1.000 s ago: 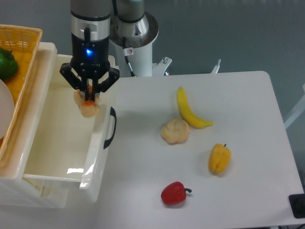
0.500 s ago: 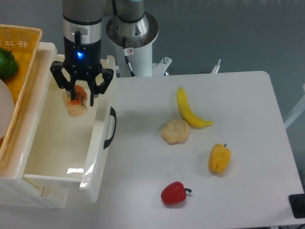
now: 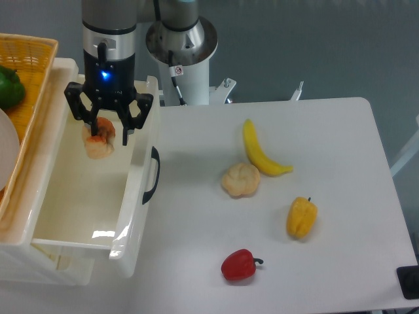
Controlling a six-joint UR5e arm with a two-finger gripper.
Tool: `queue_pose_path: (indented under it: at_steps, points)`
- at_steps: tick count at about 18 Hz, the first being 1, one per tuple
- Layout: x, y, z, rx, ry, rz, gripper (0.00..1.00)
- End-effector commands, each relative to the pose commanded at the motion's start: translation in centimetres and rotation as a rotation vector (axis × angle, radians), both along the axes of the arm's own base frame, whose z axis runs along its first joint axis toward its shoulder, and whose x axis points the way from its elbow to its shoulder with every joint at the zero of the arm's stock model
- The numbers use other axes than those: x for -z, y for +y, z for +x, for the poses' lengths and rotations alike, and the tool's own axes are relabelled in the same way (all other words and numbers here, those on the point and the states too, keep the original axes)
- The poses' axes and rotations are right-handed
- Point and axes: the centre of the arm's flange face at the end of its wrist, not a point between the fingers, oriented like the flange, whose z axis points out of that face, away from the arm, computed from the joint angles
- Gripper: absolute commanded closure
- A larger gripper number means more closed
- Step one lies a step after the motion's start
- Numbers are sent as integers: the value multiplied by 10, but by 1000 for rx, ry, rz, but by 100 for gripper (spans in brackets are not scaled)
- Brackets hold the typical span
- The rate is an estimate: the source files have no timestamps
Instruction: Place the square bread in the upper white drawer
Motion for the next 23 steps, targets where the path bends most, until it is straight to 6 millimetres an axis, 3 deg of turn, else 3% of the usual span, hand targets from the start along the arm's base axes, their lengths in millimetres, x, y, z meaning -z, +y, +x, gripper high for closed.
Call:
queue_pose_path:
  at_steps: [17, 19, 21, 23]
  points:
    - [0, 3, -2, 0, 2, 3, 39]
    - [0, 1, -9, -1, 10, 1, 38]
    - [0, -8, -32, -20, 20, 2, 28]
    - [0, -12, -46, -25, 29, -1, 24]
